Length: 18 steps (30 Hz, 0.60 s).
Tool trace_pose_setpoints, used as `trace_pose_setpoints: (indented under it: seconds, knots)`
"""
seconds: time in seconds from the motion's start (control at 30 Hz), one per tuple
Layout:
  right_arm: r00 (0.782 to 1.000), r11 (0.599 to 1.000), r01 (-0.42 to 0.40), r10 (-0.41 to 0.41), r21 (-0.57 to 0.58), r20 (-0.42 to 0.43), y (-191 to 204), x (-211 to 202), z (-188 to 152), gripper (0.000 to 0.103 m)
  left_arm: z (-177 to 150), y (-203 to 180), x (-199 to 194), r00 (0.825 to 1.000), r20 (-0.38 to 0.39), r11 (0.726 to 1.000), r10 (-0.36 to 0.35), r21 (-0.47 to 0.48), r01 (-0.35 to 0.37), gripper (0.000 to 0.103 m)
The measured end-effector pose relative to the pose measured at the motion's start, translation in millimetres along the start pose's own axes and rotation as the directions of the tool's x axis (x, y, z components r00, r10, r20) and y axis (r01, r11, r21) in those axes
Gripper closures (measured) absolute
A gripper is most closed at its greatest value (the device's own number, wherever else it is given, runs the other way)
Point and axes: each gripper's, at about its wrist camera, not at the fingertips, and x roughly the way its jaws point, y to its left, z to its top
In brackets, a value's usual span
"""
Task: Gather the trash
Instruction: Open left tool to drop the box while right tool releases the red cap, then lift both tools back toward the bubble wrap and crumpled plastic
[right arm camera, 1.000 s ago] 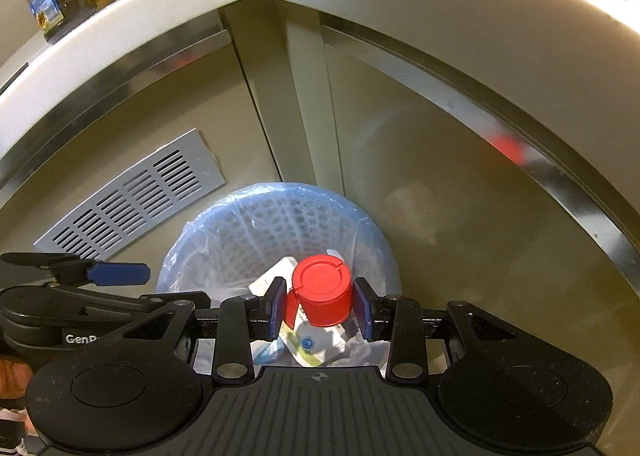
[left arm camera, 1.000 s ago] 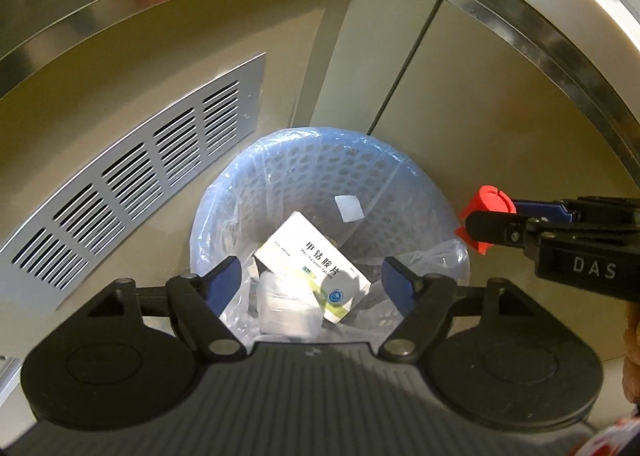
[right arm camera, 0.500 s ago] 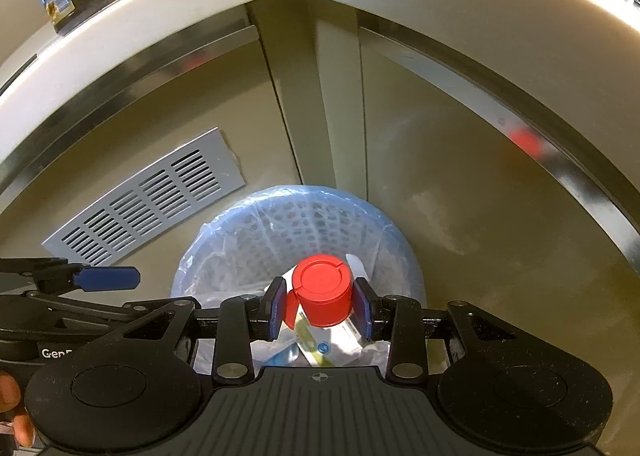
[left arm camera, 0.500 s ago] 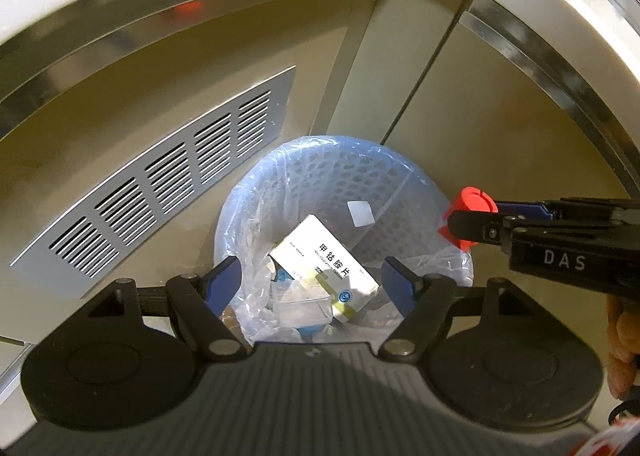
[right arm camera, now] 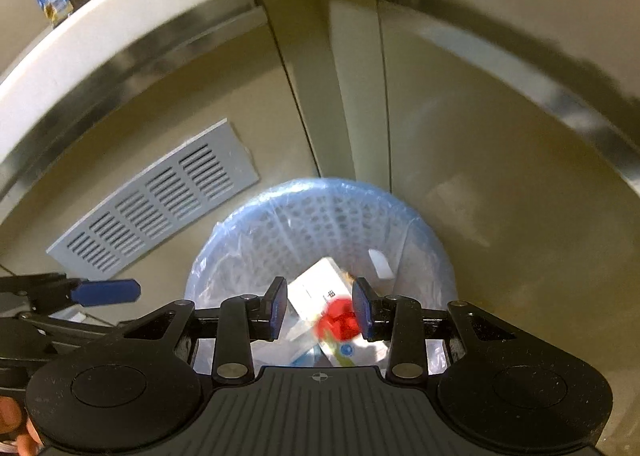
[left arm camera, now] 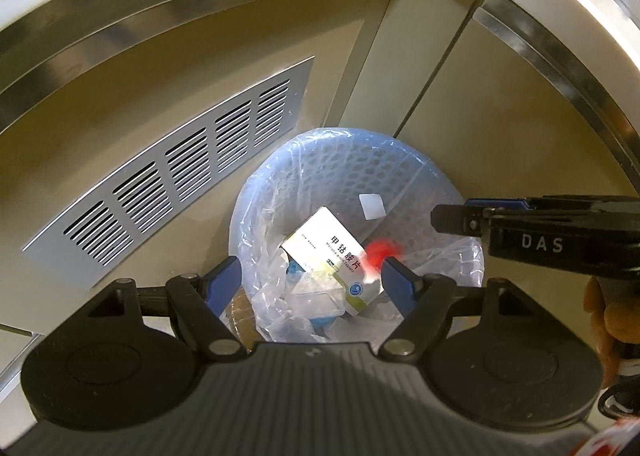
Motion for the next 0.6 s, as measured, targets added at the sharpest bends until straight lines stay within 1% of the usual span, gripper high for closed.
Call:
trace_pose_setpoints:
  seconds: [0.2,0.37,0.5,0.6]
  knots:
    - [1.0,1.0,0.016,-0.016,0.001,-0.002,2,-3,-1,0.066,-1,0,-4,1.0,0.005,1.0,-0.002,-0.004,0.002,0.029]
    - [1.0,1.0,0.014,-0.014,-0.009,0.007,6,-13,4,0.066,0,-3,-15,1.0,0.022,1.0,-0.01,-0.004,0.01,0.029]
    - [0.999,0.999,0.03,-0.03,-0.018,0.025,7,-30,6,0.066,0,-5,-29,0.999,0.037,1.0,-0.012,-0.002,0.013,0.029]
    - [0.999,0.999,0.044,-0.043,-0.025,0.032,9,-47,5,0.066,2,-9,-42,0.999,0.048,1.0,0.001,0.013,-0.002,0.029]
